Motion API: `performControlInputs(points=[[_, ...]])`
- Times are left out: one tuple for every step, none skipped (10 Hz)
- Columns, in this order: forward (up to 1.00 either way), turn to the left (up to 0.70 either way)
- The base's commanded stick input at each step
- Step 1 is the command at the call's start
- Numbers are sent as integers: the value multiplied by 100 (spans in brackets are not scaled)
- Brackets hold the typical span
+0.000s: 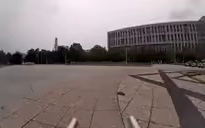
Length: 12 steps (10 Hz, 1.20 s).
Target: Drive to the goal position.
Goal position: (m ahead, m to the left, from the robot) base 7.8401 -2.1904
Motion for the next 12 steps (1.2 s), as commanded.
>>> performControlInputs(points=[[100,0],[100,0],[100,0],[100,0],[100,0],[100,0],[100,0],[100,0],[100,1],[100,10],[100,23],[100,31]])
